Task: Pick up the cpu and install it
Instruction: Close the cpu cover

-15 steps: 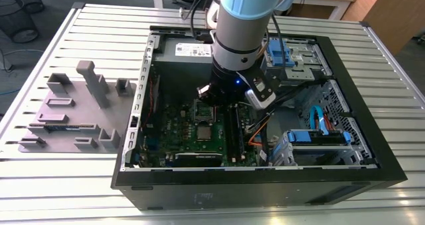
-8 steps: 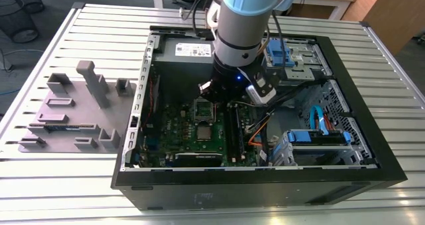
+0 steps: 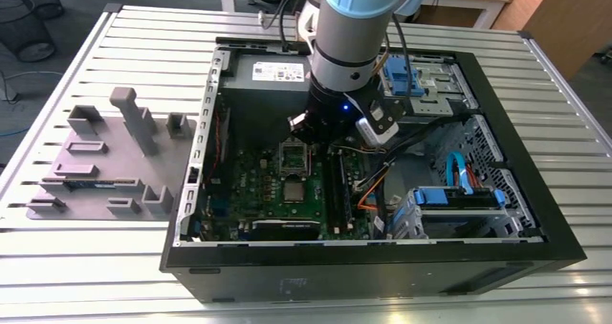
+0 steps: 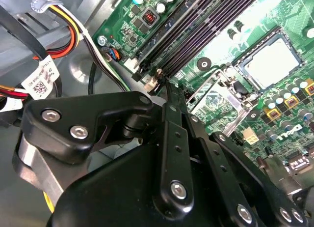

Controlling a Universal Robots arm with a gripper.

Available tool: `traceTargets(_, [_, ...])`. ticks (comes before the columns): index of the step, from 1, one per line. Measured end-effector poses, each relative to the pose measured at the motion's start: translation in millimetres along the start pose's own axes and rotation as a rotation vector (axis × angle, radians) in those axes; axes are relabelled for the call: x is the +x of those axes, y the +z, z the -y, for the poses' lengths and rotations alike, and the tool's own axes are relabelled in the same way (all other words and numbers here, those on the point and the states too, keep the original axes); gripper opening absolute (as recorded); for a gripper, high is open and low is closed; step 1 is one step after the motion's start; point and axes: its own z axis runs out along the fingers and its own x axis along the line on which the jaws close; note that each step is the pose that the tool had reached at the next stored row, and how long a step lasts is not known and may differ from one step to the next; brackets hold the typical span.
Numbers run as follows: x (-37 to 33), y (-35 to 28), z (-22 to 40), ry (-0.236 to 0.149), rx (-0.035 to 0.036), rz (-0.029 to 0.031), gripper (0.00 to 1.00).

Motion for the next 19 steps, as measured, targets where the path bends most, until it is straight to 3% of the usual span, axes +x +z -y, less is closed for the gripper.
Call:
traceTargets(4, [-0.1,0.3,0.0,-0.007,0.0001,-0.0005,0.11])
traceTargets(9, [-0.2,1.8,-0.3,-0.057,-0.0003,-0.0029,0.11])
traceTargets(19, [-0.3,2.2,-2.8,-0.057,-0.0004,-0.0029,0.11])
